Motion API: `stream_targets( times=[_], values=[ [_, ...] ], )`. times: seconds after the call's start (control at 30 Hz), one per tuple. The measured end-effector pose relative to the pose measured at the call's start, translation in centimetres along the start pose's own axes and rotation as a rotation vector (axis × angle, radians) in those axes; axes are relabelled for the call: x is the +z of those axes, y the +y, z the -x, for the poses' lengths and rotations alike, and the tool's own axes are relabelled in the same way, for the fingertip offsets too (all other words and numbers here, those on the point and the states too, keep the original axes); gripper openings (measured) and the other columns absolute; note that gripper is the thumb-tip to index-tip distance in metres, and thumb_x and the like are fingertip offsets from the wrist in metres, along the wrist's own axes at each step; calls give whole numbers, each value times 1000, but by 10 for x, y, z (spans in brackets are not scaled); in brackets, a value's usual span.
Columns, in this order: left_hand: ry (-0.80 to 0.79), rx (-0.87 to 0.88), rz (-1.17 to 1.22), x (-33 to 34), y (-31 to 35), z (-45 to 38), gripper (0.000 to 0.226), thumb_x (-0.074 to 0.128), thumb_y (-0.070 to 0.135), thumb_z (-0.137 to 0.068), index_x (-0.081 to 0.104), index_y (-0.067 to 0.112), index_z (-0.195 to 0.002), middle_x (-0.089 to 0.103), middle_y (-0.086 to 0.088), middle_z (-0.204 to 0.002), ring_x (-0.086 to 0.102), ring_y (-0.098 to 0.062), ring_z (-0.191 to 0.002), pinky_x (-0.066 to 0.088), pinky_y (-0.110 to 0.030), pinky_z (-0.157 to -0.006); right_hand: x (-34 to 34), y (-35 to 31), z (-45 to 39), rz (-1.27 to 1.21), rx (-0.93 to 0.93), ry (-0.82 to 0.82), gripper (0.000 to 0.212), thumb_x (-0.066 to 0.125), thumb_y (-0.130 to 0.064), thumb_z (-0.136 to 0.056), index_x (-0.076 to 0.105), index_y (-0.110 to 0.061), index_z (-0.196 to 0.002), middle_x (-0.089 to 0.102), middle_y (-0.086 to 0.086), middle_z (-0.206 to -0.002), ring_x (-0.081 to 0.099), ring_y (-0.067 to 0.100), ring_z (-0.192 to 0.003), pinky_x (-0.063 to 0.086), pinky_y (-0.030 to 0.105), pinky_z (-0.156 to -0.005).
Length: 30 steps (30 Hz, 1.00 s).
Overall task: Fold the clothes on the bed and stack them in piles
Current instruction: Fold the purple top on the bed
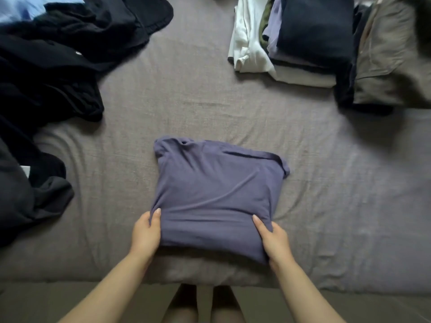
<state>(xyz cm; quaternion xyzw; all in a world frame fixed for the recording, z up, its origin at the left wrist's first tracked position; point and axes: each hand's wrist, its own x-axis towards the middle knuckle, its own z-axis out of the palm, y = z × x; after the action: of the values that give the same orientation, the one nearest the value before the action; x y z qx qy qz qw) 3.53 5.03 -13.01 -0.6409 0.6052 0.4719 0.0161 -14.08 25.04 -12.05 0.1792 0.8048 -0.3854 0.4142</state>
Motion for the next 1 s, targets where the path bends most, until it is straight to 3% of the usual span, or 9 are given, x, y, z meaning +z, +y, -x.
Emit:
stream_targets(
  times=[0.13,0.23,0.33,0.43,0.5,0.6,0.77,0.9,1.0],
  values=[
    [-42,21,-100,-12,-5,3,35,60,20,-93,50,10,-61,50,-1,-55,42,-12,-54,33,-31,-55,-21,18,2,-4,123,-110,14,67,-21,-88,69,-8,-82,73,14,-97,64,19,-87,51,37,-88],
    [-34,70,-169,-14,2,3,41,65,37,-88,51,10,-60,50,2,-53,44,-9,-53,36,-29,-56,-27,17,1,-144,188,-136,19,63,-24,-90,65,-9,-80,73,7,-81,64,13,-72,56,24,-65],
    [-70,92,-6,-11,23,-12,40,68,46,-82,57,10,-67,53,4,-59,46,-7,-58,40,-27,-60,-29,2,-6,-189,174,-199,17,65,-29,-88,65,-13,-82,72,0,-80,65,11,-74,50,19,-60],
    [-197,-99,176,-11,48,-41,44,75,54,-71,64,13,-83,49,1,-63,43,-12,-61,37,-22,-58,-24,-22,-15,-208,162,-260,18,66,-30,-86,67,-14,-96,75,-5,-86,69,8,-74,49,22,-65],
    [-442,-304,257,-14,58,-60,79,81,68,-50,67,16,-108,64,3,-74,57,-13,-74,45,-26,-75,-19,-33,-21,-248,174,-326,26,66,-28,-85,66,-13,-106,74,0,-100,70,13,-87,52,23,-72],
    [-721,-377,215,-13,66,-72,105,83,69,-45,55,17,-132,63,1,-126,57,-18,-119,36,-37,-110,-14,-45,-25,-266,185,-428,40,68,-26,-81,63,-10,-117,71,3,-113,67,17,-103,54,25,-81],
    [-760,-296,216,-17,82,-53,34,66,25,-86,64,9,-116,71,-4,-112,67,-16,-100,50,-29,-83,-25,-57,-13,-300,180,-399,30,65,-19,-88,65,-6,-115,72,7,-108,69,18,-94,56,26,-72],
    [-671,-188,297,-48,92,-33,24,62,20,-88,66,6,-107,73,-9,-103,69,-18,-93,51,-28,-77,-48,-76,8,-320,82,-322,28,64,-16,-87,64,-2,-111,74,7,-98,72,15,-83,56,21,-62],
    [-549,-127,326,-65,112,-24,23,57,19,-92,63,0,-105,69,-21,-103,65,-27,-94,49,-35,-85,-59,-105,25,-355,-48,-303,59,78,-26,-67,62,3,-116,74,9,-97,71,16,-84,57,22,-66]
  ],
)
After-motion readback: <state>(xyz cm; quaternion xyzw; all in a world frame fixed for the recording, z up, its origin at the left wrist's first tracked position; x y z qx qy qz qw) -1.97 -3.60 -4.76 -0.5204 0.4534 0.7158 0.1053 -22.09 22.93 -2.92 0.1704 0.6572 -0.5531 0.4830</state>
